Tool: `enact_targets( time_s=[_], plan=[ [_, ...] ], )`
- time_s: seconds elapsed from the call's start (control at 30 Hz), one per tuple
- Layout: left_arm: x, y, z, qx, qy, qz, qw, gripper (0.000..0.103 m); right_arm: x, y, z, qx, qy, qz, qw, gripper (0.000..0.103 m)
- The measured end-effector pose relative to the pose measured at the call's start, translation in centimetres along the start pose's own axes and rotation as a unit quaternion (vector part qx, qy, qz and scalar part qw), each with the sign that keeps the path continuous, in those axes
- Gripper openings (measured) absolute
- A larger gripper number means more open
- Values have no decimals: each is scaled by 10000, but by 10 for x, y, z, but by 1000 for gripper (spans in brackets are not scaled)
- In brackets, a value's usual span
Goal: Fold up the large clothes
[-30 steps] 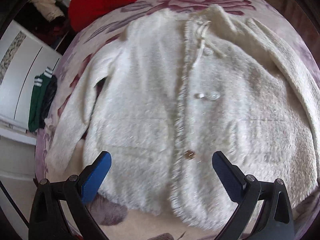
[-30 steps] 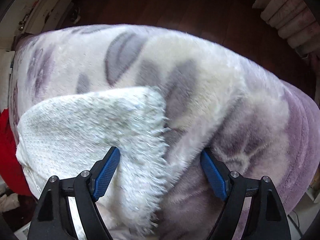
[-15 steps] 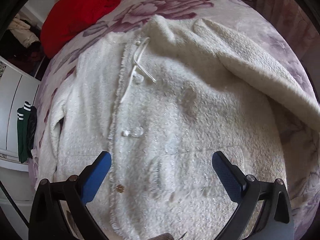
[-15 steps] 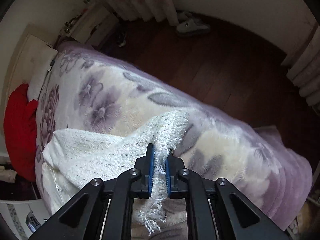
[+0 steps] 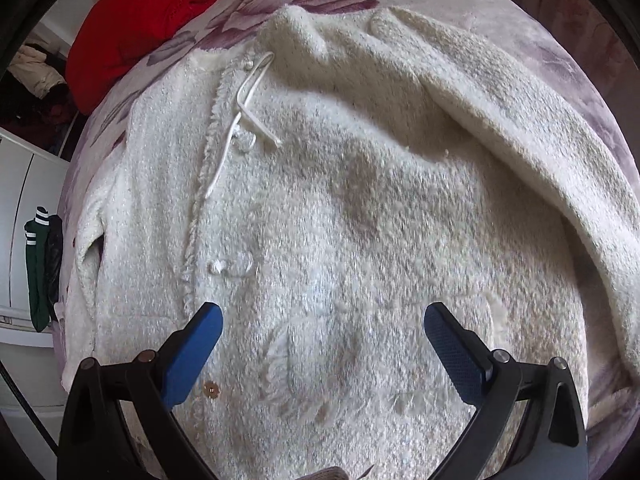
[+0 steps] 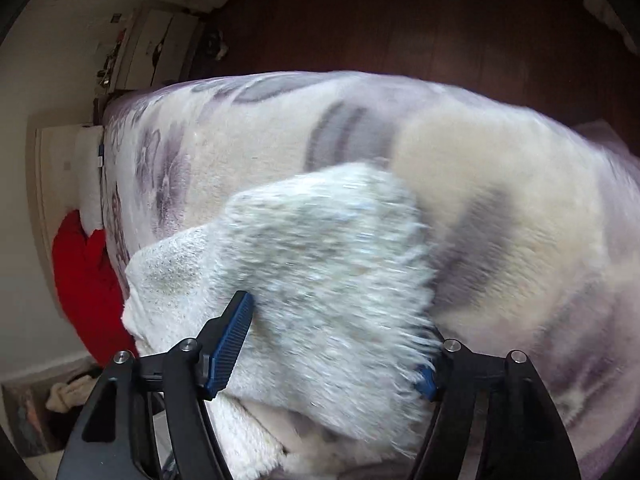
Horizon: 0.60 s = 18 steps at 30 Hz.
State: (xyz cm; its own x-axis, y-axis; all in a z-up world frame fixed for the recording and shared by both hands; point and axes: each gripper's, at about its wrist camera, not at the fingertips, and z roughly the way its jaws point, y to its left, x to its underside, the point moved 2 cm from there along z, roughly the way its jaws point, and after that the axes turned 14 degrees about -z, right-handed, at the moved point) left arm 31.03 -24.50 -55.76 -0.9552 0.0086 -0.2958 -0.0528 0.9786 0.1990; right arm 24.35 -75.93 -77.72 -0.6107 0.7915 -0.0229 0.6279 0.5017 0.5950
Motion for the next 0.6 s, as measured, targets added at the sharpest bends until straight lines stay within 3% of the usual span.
enact_targets(
  time_s=[0.03,0.07,0.1,0.2,0.27,0.37,0.5,0.6],
  plan=[
    [-2,-2,1,-8,-46,-6,10000,103,3,11,4,-55,-45,-90,9999,52],
    [-4,-4,3,-8,-85,-3,10000,103,4,20,5,-122,18,-175,9998,9],
    [-6,-6,5,-8,-117,20,9999,103,1,26,0,-151,62,-205,9997,10],
    [-6,-13,15,-50,-248,152,9996,103,-13,40,-37,-155,-489,-240,9984,10],
    [-2,-13,25,-29,-194,189,9996,103,-28,50,-72,-239,-978,-265,9946,10],
    [4,-6,37,101,-37,107,9999,103,-46,81,-101,-213,-1271,-621,9897,10],
    [7,15,39,381,123,-205,9990,103,-52,149,-111,-189,-1326,-1231,9833,10],
    [4,42,33,612,220,-562,9963,103,-50,230,-104,-204,-1225,-1870,9745,10]
  ],
)
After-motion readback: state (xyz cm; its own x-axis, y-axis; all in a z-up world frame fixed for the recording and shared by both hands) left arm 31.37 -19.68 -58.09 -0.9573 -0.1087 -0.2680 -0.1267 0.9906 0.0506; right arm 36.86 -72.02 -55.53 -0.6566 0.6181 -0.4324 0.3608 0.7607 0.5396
